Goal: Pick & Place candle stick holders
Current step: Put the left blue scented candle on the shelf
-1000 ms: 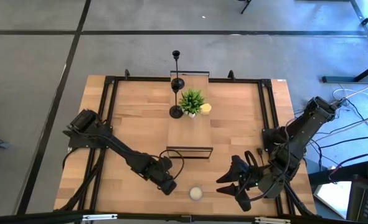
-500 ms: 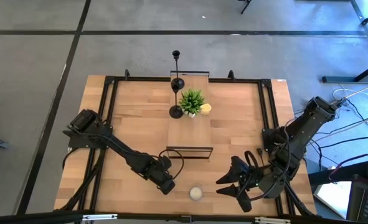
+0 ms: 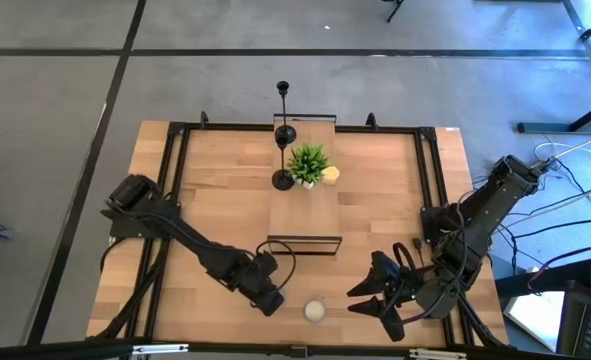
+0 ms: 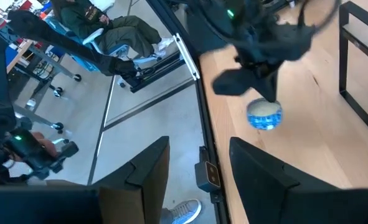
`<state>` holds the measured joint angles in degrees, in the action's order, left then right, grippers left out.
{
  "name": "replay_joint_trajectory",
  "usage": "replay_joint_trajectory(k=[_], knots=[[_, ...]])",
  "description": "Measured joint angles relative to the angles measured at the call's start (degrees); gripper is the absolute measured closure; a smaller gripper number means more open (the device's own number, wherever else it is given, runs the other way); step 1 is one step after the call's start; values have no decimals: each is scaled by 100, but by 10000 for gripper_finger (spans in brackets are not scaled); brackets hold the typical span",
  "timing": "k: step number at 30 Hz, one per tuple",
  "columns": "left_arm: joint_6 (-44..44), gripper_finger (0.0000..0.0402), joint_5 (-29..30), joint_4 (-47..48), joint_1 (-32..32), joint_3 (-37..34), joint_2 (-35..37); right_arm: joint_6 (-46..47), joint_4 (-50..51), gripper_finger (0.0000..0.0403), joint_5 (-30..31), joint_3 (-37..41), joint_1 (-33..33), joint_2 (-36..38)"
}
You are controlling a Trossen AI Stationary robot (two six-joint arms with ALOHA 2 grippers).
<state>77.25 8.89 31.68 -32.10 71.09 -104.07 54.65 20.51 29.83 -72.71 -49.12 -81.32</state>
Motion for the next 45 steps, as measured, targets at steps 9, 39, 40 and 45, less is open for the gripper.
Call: replay_joint_trajectory(k=[9,39,40,45], knots=[[-253,399,531,157,-63,1022,115,-154,645,215,18,1,5,0],[-1403,400,871,521,450,2627,115,-762,13,88,449,1,479,-605],[-1401,400,852,507,450,2627,115,-799,13,88,445,1,512,-605],[-1403,400,853,431,446,2627,115,-889,-44,88,69,0,728,-641]])
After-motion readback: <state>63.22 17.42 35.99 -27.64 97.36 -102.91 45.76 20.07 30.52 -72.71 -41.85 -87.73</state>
